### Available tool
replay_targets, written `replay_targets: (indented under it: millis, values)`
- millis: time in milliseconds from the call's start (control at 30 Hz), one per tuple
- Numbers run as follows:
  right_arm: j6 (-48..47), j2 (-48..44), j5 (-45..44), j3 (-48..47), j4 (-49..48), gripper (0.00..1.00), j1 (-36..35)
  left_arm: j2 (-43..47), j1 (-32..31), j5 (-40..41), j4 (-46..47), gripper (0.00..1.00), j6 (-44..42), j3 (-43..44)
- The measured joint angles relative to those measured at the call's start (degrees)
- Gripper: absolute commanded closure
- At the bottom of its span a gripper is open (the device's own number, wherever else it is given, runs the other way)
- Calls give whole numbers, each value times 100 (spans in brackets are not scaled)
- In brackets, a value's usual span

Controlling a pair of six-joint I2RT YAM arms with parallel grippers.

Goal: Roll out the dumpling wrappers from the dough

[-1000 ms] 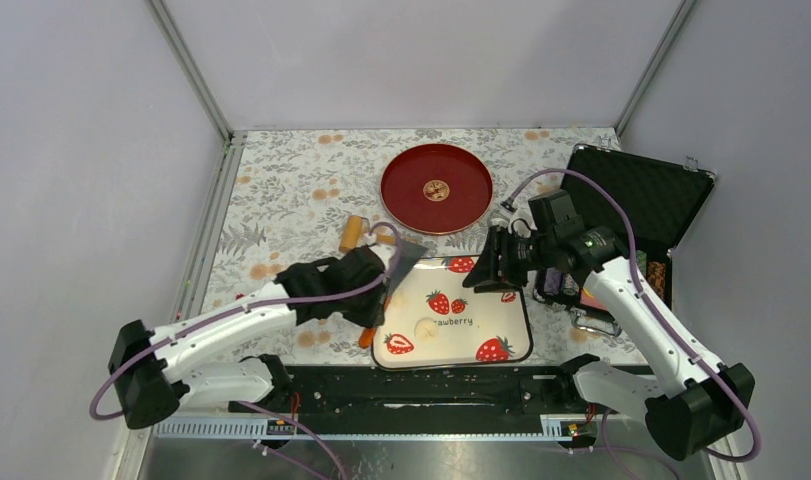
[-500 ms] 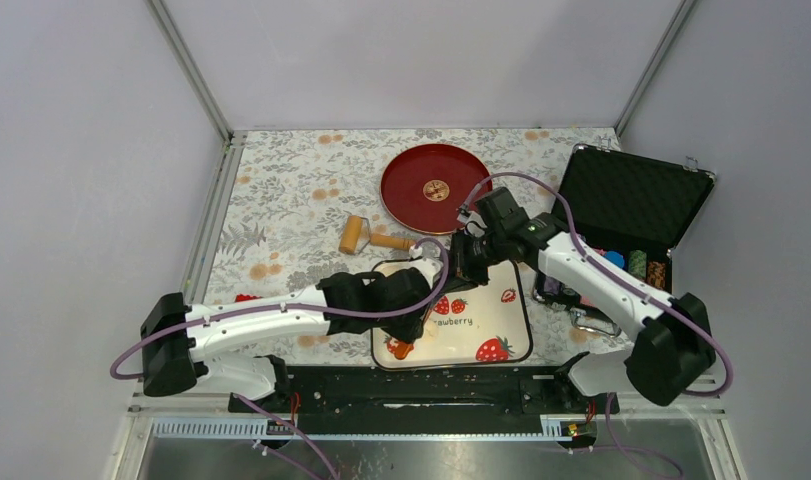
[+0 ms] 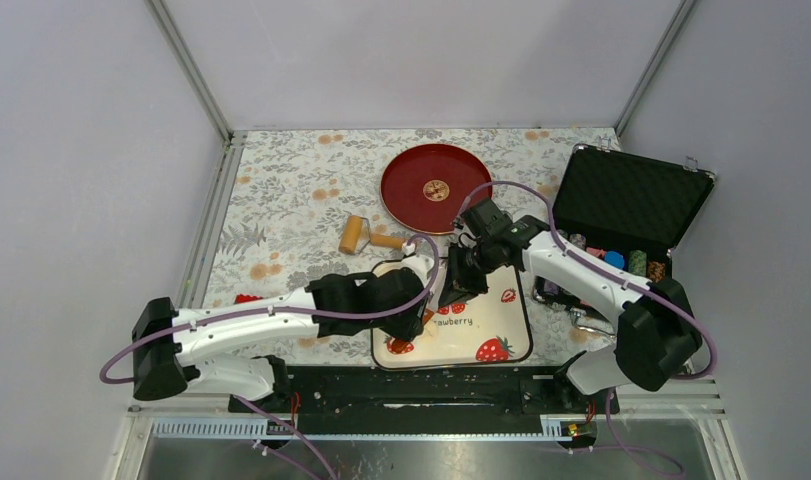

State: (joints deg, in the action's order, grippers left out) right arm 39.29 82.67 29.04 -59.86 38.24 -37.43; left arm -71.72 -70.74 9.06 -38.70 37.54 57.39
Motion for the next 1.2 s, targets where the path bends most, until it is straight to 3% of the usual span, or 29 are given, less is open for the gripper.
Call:
replay_targets:
  millis: [300,500,733,933,1200]
  values:
    - [-50,59,-116,2,-4,79,-39,190,-50,83,157,100,22,-214]
    - [-94,-457,-479,-98,214,54,-42,466,-50,492,299,100,46,-636]
    - [-136,-1563,-1104,-127,413,21,-37,1419,-50,1047,654,100,-348,-1346]
    - [-289,-2094,-1506,-98,682,1,101,1969,-44,1360,728,100,-1473,-1414]
    - [-538,-2455,-1596,501,789,1,645,2839,116,1248,1270,100,-3289,-1867]
